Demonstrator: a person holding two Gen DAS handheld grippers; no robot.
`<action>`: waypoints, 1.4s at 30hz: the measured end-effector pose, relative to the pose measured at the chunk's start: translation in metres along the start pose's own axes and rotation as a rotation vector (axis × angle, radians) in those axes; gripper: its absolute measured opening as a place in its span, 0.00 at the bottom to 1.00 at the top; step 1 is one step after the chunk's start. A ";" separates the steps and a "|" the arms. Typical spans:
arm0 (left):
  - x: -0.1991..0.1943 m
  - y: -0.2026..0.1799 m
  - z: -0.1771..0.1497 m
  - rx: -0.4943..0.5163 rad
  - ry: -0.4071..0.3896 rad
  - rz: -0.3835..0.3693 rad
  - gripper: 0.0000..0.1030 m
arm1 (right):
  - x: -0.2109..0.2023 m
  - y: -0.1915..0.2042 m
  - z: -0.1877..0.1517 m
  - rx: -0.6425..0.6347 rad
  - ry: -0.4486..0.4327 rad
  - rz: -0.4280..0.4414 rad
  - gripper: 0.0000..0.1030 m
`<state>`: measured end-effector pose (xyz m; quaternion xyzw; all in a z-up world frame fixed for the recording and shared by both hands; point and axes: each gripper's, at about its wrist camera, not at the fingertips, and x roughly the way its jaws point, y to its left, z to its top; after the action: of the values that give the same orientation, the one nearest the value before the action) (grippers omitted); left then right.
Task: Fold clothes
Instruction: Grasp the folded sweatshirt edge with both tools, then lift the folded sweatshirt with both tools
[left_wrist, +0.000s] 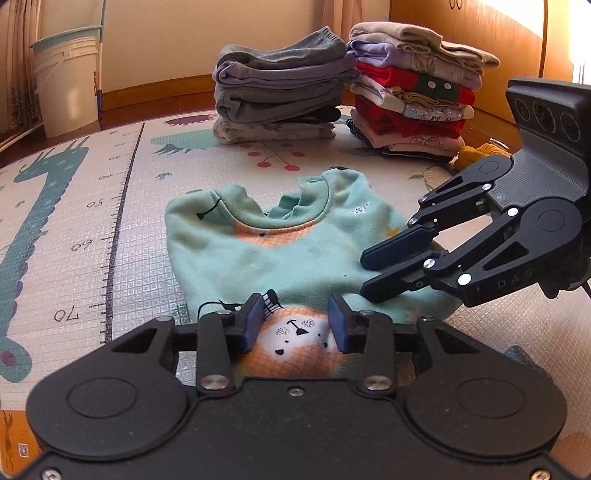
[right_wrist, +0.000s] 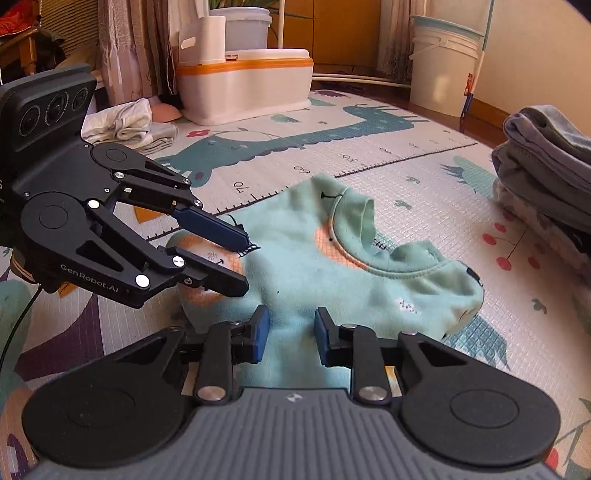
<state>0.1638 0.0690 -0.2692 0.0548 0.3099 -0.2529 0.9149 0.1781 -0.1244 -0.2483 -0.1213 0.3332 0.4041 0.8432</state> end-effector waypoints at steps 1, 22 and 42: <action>0.001 0.000 -0.001 0.012 -0.006 0.004 0.36 | 0.001 -0.005 -0.004 0.033 -0.005 0.013 0.27; -0.012 0.082 -0.002 -0.738 0.099 -0.124 0.55 | -0.016 -0.064 -0.040 0.728 0.040 0.019 0.63; -0.041 0.041 -0.040 -0.830 0.232 -0.224 0.56 | -0.083 -0.054 -0.097 0.924 0.192 0.153 0.52</action>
<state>0.1351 0.1327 -0.2790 -0.3232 0.4898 -0.1966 0.7855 0.1364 -0.2548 -0.2694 0.2542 0.5623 0.2617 0.7421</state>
